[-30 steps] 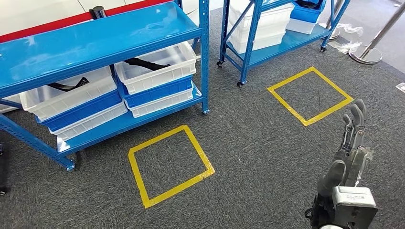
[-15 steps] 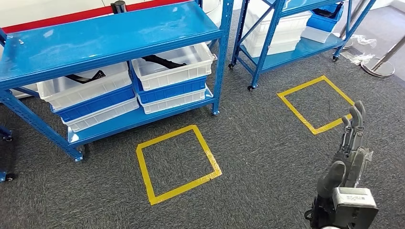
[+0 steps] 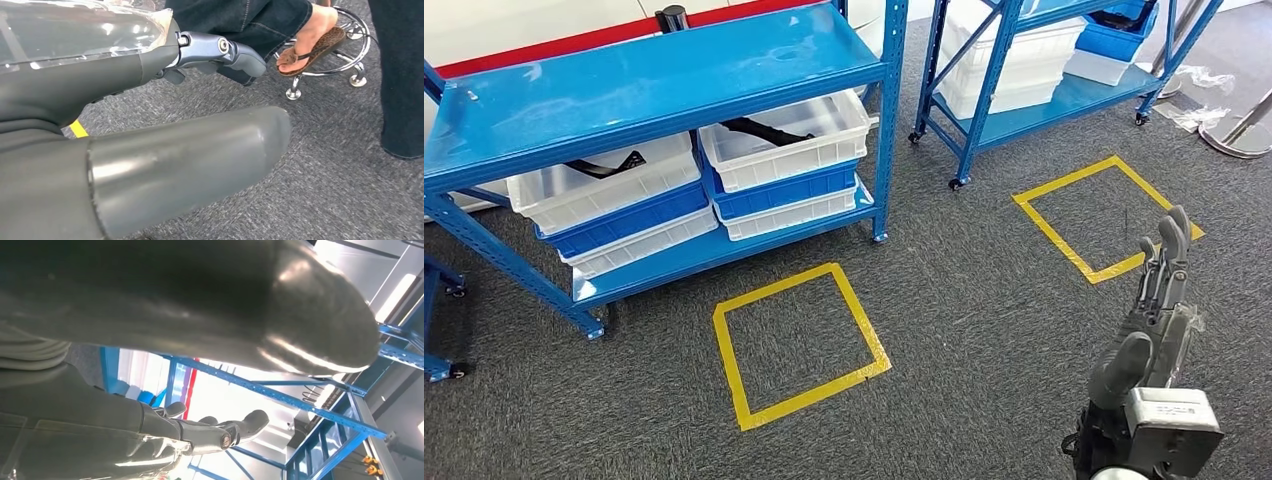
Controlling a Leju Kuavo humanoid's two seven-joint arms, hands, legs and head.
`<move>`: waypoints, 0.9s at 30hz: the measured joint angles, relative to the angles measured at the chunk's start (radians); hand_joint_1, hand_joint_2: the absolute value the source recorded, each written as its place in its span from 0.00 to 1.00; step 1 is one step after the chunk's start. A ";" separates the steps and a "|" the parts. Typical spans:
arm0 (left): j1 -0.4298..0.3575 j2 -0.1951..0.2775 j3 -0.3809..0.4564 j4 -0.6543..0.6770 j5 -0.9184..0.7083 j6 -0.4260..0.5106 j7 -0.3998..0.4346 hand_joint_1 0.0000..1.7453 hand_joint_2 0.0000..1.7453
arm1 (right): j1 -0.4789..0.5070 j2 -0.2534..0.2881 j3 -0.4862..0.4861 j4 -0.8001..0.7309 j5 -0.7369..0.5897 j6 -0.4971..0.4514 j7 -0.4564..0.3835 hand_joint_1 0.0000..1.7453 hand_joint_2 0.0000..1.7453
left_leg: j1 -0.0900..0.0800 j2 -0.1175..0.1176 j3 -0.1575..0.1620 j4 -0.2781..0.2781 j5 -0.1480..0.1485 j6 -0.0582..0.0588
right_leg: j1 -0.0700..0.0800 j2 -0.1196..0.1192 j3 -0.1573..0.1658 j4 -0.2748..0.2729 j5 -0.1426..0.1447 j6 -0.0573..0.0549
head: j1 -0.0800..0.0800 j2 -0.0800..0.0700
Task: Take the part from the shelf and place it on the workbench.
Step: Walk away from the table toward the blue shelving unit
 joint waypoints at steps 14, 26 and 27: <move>-0.009 0.010 0.001 0.035 0.002 0.004 -0.014 0.00 0.00 | -0.025 -0.006 -0.001 0.028 -0.012 0.010 -0.014 0.00 0.00 | 0.012 0.003 0.049 -0.055 -0.002 0.010 | -0.016 0.000 -0.150 0.264 -0.085 0.012 | 0.003 0.000; -0.026 0.027 0.002 0.063 0.004 0.007 -0.027 0.00 0.00 | -0.048 0.001 0.004 0.054 -0.002 0.025 -0.019 0.00 0.00 | 0.033 0.015 0.017 0.113 -0.121 -0.056 | -0.036 0.006 0.005 0.030 -0.035 -0.010 | -0.002 0.000; -0.027 0.028 0.002 0.065 0.004 0.007 -0.028 0.00 0.00 | -0.050 0.001 0.004 0.055 -0.001 0.026 -0.019 0.00 0.00 | 0.033 0.019 -0.040 0.194 -0.140 -0.056 | -0.033 0.004 0.014 0.030 -0.044 -0.016 | -0.003 0.000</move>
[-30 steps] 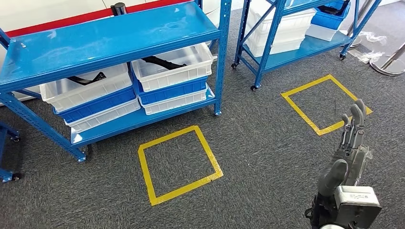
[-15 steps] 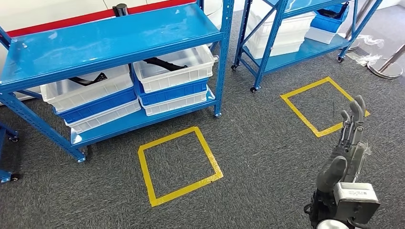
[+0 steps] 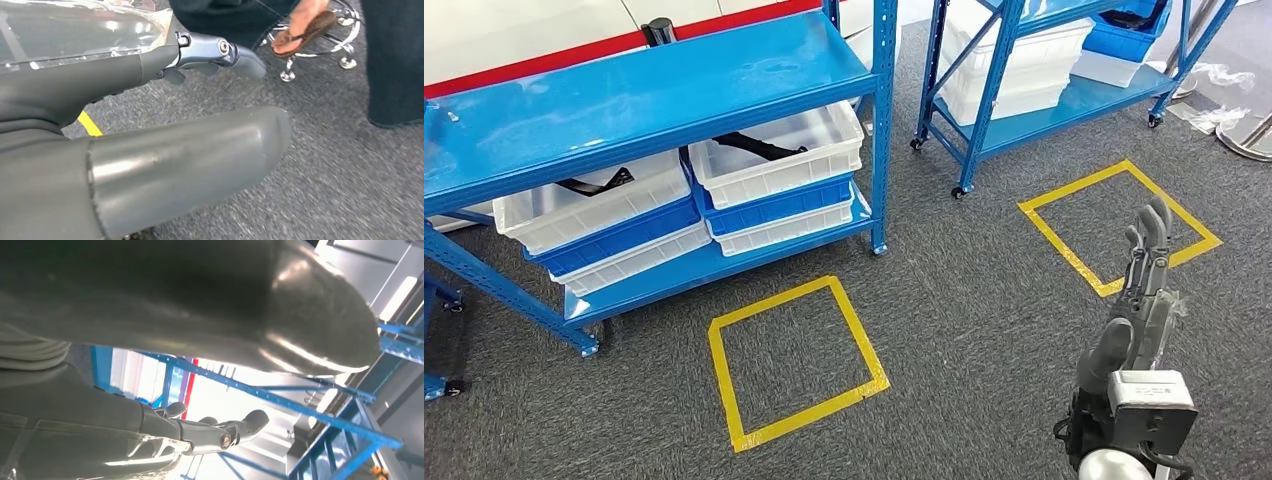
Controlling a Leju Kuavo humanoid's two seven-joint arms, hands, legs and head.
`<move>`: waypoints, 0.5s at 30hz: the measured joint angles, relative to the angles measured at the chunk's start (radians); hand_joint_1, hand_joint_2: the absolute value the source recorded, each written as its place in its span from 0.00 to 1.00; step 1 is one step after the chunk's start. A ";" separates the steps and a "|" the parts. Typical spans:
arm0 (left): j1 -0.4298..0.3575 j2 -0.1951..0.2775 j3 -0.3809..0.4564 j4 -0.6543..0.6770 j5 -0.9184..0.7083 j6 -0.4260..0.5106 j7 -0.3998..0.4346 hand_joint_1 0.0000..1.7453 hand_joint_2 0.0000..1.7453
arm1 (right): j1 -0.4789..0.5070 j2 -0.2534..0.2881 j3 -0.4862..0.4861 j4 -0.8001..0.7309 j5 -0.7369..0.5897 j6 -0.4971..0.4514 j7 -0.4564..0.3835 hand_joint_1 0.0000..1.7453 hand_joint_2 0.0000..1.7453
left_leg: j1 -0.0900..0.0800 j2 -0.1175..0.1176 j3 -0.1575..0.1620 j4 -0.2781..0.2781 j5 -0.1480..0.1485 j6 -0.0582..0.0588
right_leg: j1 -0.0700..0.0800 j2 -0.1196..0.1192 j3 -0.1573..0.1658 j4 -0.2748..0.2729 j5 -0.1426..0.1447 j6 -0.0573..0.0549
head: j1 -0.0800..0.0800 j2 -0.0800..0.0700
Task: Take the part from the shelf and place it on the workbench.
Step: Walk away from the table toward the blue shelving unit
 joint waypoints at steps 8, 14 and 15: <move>0.005 0.007 0.000 0.014 0.000 0.001 -0.004 0.00 0.00 | -0.008 0.008 0.001 0.007 0.008 0.011 0.000 0.00 0.00 | -0.033 0.007 -0.102 -0.114 0.217 0.069 | 0.020 -0.001 0.102 -0.027 -0.083 0.002 | 0.001 0.000; 0.004 0.011 0.000 0.017 0.000 0.001 -0.005 0.00 0.00 | -0.009 0.009 0.001 0.007 0.009 0.011 0.000 0.00 0.00 | -0.041 0.009 -0.082 -0.140 0.194 0.073 | 0.021 -0.002 0.125 -0.047 -0.085 0.014 | 0.001 0.000; 0.004 0.011 0.000 0.017 0.000 0.001 -0.005 0.00 0.00 | -0.009 0.009 0.001 0.008 0.009 0.011 0.000 0.00 0.00 | -0.042 0.007 -0.074 -0.148 0.191 0.075 | 0.021 -0.003 0.133 -0.045 -0.079 0.021 | 0.001 0.000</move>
